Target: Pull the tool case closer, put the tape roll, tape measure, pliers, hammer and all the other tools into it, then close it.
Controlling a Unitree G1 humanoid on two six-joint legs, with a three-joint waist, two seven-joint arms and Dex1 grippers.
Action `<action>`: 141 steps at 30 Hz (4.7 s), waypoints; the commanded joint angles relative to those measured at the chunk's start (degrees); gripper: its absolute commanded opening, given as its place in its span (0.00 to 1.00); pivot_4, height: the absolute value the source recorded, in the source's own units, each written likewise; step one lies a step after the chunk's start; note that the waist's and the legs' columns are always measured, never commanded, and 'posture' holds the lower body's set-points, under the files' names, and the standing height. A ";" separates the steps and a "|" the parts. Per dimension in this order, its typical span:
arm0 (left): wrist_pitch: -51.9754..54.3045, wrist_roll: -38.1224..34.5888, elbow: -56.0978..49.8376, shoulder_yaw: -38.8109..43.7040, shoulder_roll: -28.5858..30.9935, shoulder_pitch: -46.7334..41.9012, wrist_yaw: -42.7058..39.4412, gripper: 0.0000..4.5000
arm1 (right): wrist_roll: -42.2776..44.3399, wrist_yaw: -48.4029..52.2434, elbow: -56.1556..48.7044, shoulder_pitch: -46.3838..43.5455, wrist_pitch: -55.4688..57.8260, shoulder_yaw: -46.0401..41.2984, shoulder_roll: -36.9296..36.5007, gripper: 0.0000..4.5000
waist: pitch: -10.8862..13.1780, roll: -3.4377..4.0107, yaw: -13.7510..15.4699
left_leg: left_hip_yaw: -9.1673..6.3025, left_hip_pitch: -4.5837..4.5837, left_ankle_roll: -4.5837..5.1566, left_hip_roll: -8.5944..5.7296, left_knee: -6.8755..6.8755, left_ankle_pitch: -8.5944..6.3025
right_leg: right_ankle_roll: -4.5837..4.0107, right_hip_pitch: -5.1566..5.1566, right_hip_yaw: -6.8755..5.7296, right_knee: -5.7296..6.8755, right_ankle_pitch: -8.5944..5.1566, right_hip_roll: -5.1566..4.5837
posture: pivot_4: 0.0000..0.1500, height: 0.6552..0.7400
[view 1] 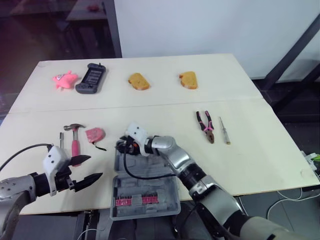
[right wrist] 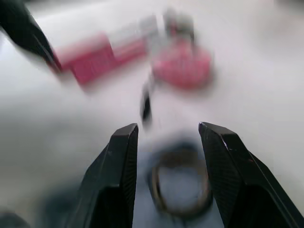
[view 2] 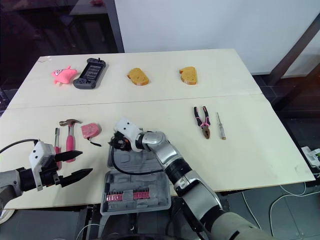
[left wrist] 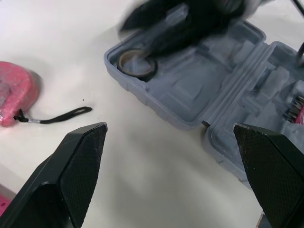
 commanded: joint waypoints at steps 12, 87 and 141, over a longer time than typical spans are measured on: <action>-5.77 0.79 12.79 13.68 3.36 2.49 -2.91 1.00 | 18.70 8.90 -47.74 22.89 23.52 -26.13 -34.69 0.53 | 0.03 -0.07 1.84 | 0.03 0.00 0.01 -0.05 0.01 0.00 | -0.20 0.05 0.01 -0.19 -0.15 -0.05 | 1.00 1.00; 10.81 18.71 14.21 -8.37 -39.80 -26.38 61.03 0.25 | 30.75 2.66 -59.26 29.28 21.61 -17.87 -44.19 1.00 | -0.09 -0.47 4.72 | -0.15 0.14 0.02 -0.25 0.43 0.00 | 0.31 0.58 0.07 -0.25 0.12 -0.06 | 1.00 1.00; -25.68 15.04 5.67 -5.83 -27.84 26.46 29.88 0.00 | 30.77 -3.35 -62.38 32.74 24.69 -18.84 -44.42 1.00 | -0.28 -0.23 2.80 | 0.06 0.08 0.10 -0.18 0.21 -0.07 | -0.05 0.55 0.23 -1.02 0.00 -0.10 | 1.00 1.00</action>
